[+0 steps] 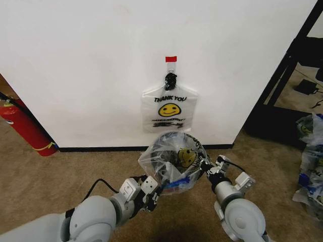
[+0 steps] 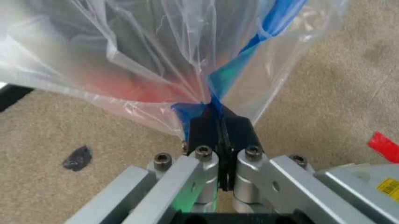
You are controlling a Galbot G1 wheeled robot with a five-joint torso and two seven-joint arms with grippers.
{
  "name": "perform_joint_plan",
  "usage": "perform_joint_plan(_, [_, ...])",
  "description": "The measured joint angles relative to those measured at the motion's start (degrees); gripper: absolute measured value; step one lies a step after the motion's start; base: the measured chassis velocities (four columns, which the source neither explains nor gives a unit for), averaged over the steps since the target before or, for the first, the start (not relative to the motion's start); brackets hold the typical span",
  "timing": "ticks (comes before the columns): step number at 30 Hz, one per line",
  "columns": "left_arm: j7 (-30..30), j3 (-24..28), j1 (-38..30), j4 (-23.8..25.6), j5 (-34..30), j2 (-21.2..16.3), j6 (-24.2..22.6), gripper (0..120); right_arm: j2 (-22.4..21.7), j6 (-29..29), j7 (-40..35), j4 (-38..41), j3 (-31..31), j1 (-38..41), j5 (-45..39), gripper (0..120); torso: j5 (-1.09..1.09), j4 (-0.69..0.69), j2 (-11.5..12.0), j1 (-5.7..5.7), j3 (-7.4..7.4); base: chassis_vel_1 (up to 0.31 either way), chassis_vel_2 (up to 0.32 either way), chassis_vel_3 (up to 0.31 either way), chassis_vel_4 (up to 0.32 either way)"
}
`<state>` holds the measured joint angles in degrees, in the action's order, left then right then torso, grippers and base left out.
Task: Pick up the garbage bag from the wall and place it over the trash bin.
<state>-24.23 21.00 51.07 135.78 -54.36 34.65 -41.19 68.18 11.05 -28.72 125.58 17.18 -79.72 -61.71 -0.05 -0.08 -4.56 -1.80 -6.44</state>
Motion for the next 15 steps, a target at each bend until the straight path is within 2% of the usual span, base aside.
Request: perform_joint_plan(15, [1.2,1.4,1.6,-5.2,5.0,5.5,1.5,0,0.8,1.0,-0.8,1.5,-0.9,-0.7,-2.5,1,0.01,0.0,0.0,0.0,0.0,0.0,0.0,0.0,0.0])
